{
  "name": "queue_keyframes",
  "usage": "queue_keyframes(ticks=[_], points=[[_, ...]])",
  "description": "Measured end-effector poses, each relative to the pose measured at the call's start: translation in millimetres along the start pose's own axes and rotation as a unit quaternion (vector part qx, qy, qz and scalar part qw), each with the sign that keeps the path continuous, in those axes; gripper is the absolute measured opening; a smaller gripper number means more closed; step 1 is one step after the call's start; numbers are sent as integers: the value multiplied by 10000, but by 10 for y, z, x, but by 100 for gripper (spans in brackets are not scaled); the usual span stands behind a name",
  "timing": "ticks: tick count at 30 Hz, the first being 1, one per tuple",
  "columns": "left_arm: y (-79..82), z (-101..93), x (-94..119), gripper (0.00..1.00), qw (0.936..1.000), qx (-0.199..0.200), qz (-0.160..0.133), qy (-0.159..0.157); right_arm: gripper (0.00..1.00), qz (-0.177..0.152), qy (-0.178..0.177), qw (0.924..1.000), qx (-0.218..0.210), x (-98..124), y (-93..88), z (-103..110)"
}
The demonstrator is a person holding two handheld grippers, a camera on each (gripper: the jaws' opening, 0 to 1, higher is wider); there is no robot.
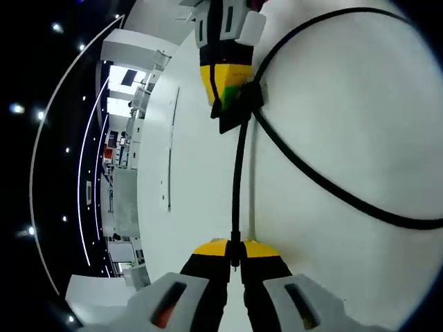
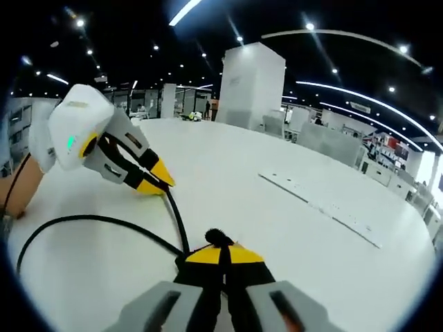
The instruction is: Find the charging cable on the desk, coil it up and secure with Velcro.
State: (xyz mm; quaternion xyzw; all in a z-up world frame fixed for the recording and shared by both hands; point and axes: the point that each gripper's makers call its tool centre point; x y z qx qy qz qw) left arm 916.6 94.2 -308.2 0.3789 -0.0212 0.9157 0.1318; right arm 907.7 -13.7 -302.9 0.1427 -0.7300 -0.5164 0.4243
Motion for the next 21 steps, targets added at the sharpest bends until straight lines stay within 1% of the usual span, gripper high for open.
queue_keyframes(ticks=[1, 3, 4, 7, 8, 9, 11, 13, 15, 16, 17, 18, 20, 21], points=[[0, -1, 1, 7, 10000, 6, -3, 2, 3, 37, -15, 10000, 59, -8, -4, -12], [0, -1, 0, 7, 10000, 7, -2, 3, 3, 101, 165, 9998, 22, -22, -7, 12], [0, -1, -1, 7, 10000, 6, 1, 3, 3, 158, 208, 9997, -17, -23, -16, -8], [1, -2, 0, 7, 10000, 17, -3, 8, 3, 283, 535, 9971, -470, -40, -42, 11], [2, -3, -1, 7, 10000, 17, 3, 8, 3, 303, 604, 9962, -554, -51, -39, -26], [2, -6, 0, 7, 10000, 8, 18, 8, 3, 296, 635, 9953, -670, -54, -44, -36], [4, -8, 0, 7, 10000, 10, 28, 10, 3, 302, 622, 9947, -757, -49, -51, -46], [6, -4, -3, 7, 10000, 54, 2, 20, 4, 236, 521, 9940, -930, -63, -44, -73], [4, -2, -3, 7, 10000, 74, -22, 24, 5, 94, 413, 9909, -1277, -44, -45, -105], [5, -2, -4, 7, 10000, 71, -26, 23, 5, -98, 426, 9899, -1348, -23, -12, -116], [6, -2, -3, 7, 10000, 79, -25, 21, 5, -375, 345, 9879, -1467, 21, 48, -164], [6, -2, -4, 7, 10000, 79, -23, 21, 4, -487, 295, 9862, -1555, 63, 76, -193], [6, 1, -4, 7, 10000, 80, -24, 24, 3, -551, 424, 9852, -1569, 149, 105, -170], [5, 3, -5, 7, 9999, 90, -35, 26, 3, -519, 526, 9854, -1534, 185, 105, -130]])
Point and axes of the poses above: the point that each gripper's makers call its tool centre point, and the gripper's own axes: x roughly backward along the fingers, z roughly to its left, y roughly out of its top, and after that the axes turned 2 degrees about -x, right-handed
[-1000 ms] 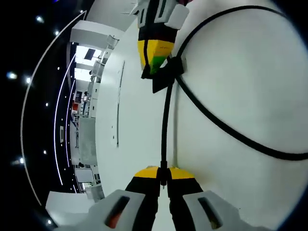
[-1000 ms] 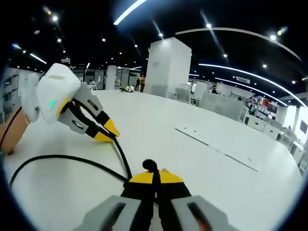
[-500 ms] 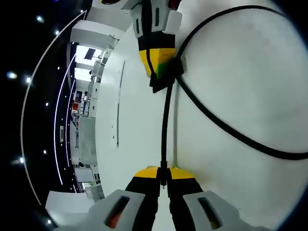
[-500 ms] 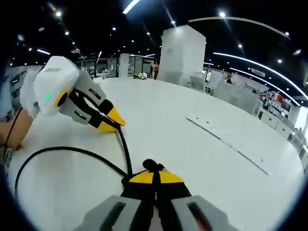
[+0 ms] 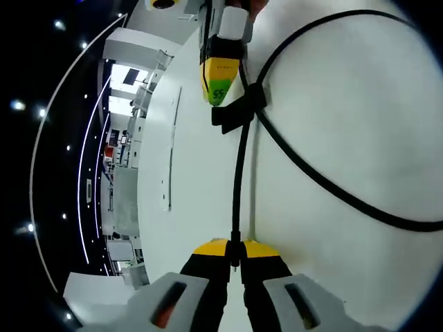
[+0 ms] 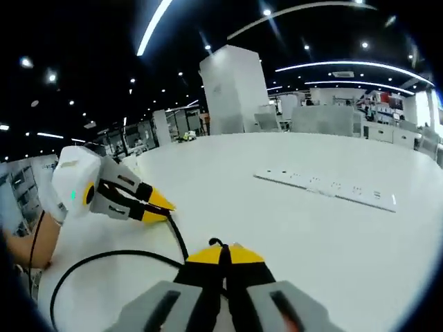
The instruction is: Find the charging cable on the desk, coil it up and secure with Velcro.
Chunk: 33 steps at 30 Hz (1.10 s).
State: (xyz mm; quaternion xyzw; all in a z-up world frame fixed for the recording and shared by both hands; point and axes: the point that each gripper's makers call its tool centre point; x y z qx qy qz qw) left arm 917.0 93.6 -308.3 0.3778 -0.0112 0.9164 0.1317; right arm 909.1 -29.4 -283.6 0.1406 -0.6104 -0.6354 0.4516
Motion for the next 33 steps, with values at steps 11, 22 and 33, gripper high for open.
queue_keyframes(ticks=[11, 22, 33], points=[[-5, 6, 4, 7, 10000, 27, -37, 12, 3, 512, 53, 9982, 296, -187, -157, 163], [-10, 6, 6, 7, 10000, 66, -63, 14, 2, 990, -281, 9936, 455, -179, -178, 50], [-12, -2, 8, 7, 9999, 81, -68, 4, 2, 802, -552, 9931, 654, -257, -125, -37]])
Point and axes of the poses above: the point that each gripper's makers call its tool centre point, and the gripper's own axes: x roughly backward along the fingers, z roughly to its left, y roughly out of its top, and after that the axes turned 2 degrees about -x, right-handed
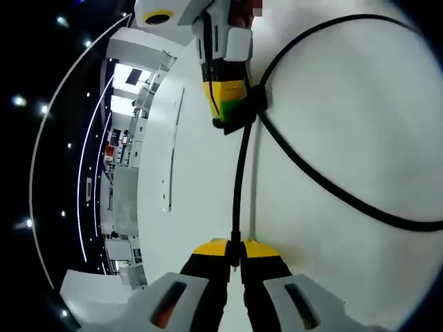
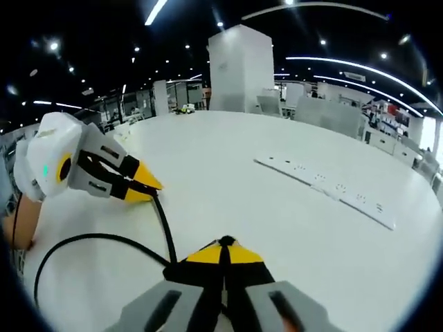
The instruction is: Find the charging cable on the desk, coil it up and secure with Velcro.
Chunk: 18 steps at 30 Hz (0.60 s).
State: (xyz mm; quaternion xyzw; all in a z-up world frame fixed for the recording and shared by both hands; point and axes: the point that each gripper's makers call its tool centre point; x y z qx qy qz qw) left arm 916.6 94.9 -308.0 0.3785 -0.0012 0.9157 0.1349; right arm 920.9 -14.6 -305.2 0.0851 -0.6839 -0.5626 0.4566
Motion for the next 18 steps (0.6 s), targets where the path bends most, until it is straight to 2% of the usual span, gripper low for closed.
queue_keyframes(ticks=[2, 6, 8, 9, 11, 14, 16, 17, 18], points=[[1, -1, 0, 7, 10000, 5, 1, 0, 2, -19, -54, 10000, 30, -17, 5, -14], [-1, -3, 3, 7, 10000, 32, -31, 11, 2, 60, -252, 9988, 418, -32, 10, -8], [4, -12, 12, 7, 10000, 40, -31, 13, 2, 210, 190, 9992, 286, -5, -30, 151], [6, -16, 16, 7, 10000, 45, -37, 13, 2, 226, 267, 9989, 321, -1, -36, 179], [9, -17, 16, 7, 10000, 40, -38, 14, 2, 294, 154, 9984, 462, -2, -41, 166], [12, -22, 20, 7, 10000, 40, -37, 17, 2, 393, 173, 9981, 435, -22, -43, 158], [15, -23, 23, 7, 10000, 49, -46, 17, 2, 348, 71, 9982, 481, -49, -38, 131], [16, -23, 24, 7, 10000, 50, -49, 18, 2, 310, 53, 9986, 435, -63, -33, 119], [18, -25, 24, 7, 10000, 52, -46, 19, 2, 210, 53, 9996, 206, -82, -20, 106]])
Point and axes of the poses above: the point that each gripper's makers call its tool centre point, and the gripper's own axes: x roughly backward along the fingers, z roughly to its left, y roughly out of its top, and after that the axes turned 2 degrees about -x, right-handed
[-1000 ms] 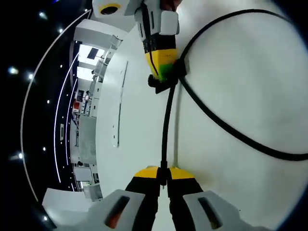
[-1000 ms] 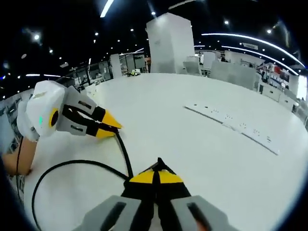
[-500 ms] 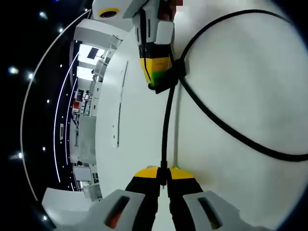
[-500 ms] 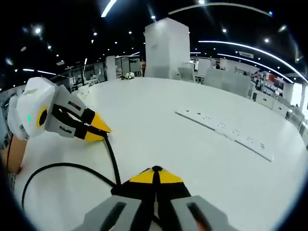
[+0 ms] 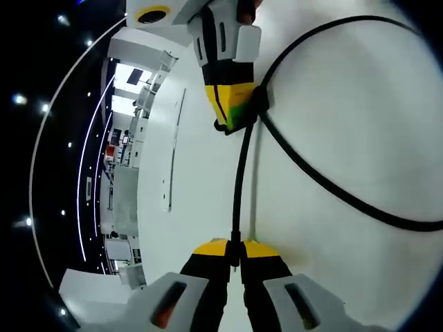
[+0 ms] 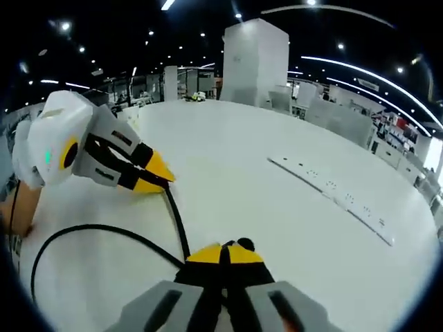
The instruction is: Find the charging cable on the desk, coil it up and secure with Velcro.
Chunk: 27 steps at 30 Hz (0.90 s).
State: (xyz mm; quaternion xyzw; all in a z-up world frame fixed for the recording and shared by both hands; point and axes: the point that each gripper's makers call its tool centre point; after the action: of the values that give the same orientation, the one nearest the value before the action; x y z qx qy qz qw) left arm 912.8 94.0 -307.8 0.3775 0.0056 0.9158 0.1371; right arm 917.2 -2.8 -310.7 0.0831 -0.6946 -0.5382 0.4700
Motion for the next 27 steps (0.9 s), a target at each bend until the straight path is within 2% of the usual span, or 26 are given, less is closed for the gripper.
queue_keyframes(ticks=[4, 5, 6, 9, 11, 12, 13, 14, 15, 16, 18, 24, 27], points=[[4, -1, 3, 7, 10000, 5, 3, 1, 2, -339, 27, 9985, -430, -27, 26, -88], [5, -2, 3, 7, 10000, 7, -3, 0, 2, -376, 16, 9983, -442, -30, 23, -107], [6, -2, 4, 7, 10000, 13, -9, -1, 2, -411, -152, 9979, -482, -31, 20, -156], [7, -4, 8, 7, 10000, 35, -41, -2, 2, -445, -154, 9977, -483, -50, 32, -143], [10, -9, 8, 7, 10000, 39, -48, -21, 2, -600, 379, 9933, -913, 31, 60, 7], [11, -10, 9, 7, 10000, 44, -48, -32, 2, -827, 496, 9892, -1105, 95, 116, 18], [10, -10, 7, 7, 10000, 58, -47, -37, 2, -905, 424, 9874, -1223, 158, 140, -53], [10, -10, 8, 7, 10000, 61, -49, -34, 2, -801, 393, 9893, -1151, 169, 118, -72], [9, -4, 8, 7, 10000, 70, -60, -28, 2, -443, 311, 9944, -903, 181, 29, -103], [7, 1, 7, 7, 9999, 84, -70, -25, 2, -291, 329, 9965, -709, 184, -11, -91], [6, 7, 7, 7, 9999, 92, -85, -19, 2, -200, 535, 9956, -747, 185, -31, 1], [10, 18, 4, 7, 9999, 112, -85, -20, 2, -150, 618, 9935, -941, 179, -46, 4], [6, 19, 5, 7, 9999, 121, -81, -21, 2, -41, 656, 9947, -796, 176, -40, 28]])
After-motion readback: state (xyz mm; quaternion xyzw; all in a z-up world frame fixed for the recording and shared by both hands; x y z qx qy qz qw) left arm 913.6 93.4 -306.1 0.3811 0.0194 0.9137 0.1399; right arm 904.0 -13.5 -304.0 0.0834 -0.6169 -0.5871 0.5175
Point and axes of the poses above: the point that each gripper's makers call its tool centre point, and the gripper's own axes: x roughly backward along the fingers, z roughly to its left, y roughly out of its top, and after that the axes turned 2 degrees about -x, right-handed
